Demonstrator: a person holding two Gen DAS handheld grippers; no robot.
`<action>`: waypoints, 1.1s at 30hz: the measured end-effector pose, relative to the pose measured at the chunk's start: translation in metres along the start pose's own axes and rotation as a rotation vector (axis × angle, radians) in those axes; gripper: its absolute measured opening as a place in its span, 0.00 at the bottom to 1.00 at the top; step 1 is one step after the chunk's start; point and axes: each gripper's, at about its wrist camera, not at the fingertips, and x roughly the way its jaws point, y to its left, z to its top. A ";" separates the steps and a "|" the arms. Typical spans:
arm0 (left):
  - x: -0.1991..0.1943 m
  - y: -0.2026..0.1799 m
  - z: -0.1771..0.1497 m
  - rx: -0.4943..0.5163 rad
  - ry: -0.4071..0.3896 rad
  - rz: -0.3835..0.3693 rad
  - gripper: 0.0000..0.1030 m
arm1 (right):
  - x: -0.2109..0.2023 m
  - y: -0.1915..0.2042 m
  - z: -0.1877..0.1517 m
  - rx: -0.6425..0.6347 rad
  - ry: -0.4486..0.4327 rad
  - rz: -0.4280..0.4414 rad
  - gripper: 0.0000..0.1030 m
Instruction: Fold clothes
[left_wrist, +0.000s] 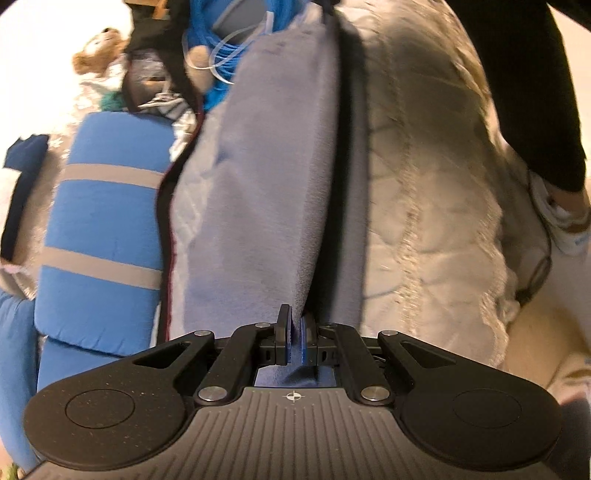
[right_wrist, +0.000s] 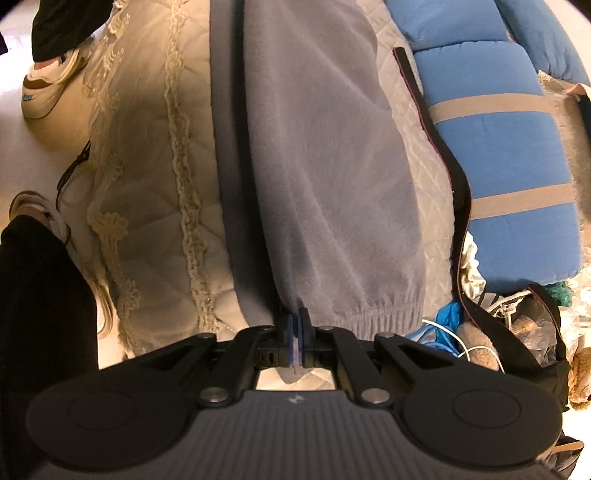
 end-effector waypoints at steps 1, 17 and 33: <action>0.002 -0.003 0.000 0.013 0.005 -0.003 0.05 | 0.000 0.000 0.000 -0.002 0.007 0.006 0.13; 0.008 -0.004 -0.002 0.036 0.039 0.002 0.31 | 0.012 0.010 0.006 -0.053 0.061 0.035 0.52; -0.035 0.035 -0.053 -0.125 0.075 0.006 0.72 | -0.051 -0.024 0.048 0.356 -0.211 -0.114 1.00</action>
